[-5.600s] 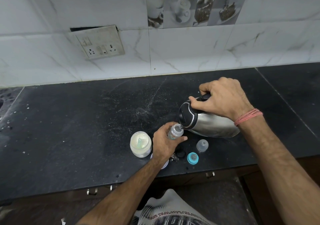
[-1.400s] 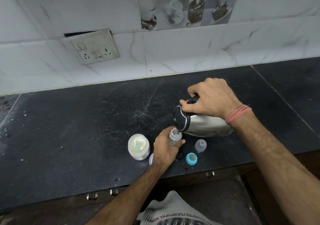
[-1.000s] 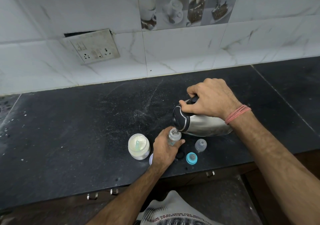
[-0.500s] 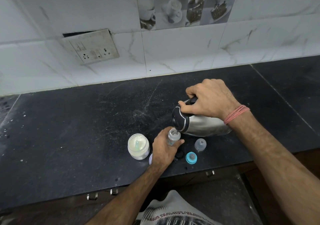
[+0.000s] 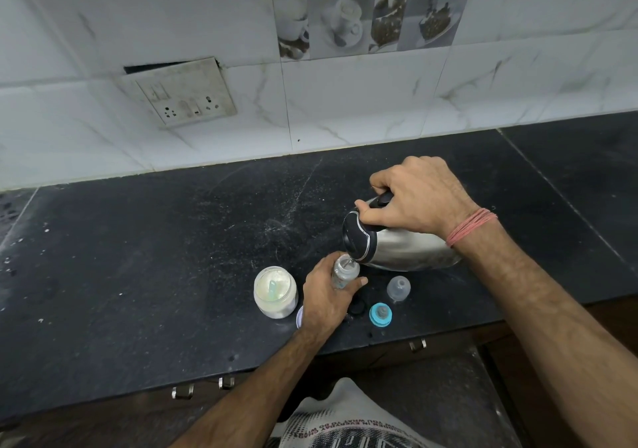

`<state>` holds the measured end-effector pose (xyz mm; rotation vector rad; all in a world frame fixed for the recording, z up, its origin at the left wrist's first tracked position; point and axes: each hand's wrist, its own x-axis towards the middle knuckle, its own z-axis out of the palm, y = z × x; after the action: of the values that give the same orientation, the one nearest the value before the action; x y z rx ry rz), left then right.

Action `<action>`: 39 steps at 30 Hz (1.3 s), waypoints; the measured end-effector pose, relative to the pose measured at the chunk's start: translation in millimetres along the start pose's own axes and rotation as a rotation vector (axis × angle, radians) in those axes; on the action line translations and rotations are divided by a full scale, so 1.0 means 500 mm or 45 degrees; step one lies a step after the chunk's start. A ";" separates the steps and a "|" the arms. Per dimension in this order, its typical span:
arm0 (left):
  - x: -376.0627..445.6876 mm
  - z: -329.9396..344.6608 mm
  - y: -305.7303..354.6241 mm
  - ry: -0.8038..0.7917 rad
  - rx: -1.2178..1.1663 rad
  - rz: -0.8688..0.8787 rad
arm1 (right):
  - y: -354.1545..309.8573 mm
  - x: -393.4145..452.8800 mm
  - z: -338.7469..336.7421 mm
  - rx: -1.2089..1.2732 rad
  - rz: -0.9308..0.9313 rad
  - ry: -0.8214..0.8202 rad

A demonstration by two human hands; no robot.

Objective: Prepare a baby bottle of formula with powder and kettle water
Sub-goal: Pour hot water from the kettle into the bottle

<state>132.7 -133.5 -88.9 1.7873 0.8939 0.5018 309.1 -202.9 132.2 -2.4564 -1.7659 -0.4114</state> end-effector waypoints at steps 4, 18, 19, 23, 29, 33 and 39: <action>0.001 0.000 -0.003 0.015 -0.007 0.015 | 0.000 0.001 -0.003 0.011 0.019 -0.018; -0.004 -0.009 0.000 0.009 0.041 0.026 | -0.010 0.000 0.000 0.002 0.036 -0.033; -0.004 -0.008 -0.001 0.009 0.038 0.028 | -0.010 -0.001 -0.001 0.000 0.038 -0.033; -0.003 -0.009 -0.001 0.009 0.043 0.029 | -0.010 -0.001 0.000 -0.001 0.033 -0.029; 0.001 -0.010 -0.004 0.015 0.052 0.022 | -0.011 0.001 0.000 0.008 0.031 -0.020; 0.002 -0.009 -0.007 0.014 0.064 0.027 | -0.012 0.002 0.000 -0.001 0.037 -0.022; 0.004 -0.006 -0.010 -0.002 0.048 0.012 | -0.011 0.005 0.002 -0.003 0.031 -0.029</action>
<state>130.1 -129.0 -92.5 1.8271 0.8996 0.4927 304.8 -198.7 131.2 -2.4914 -1.7431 -0.3846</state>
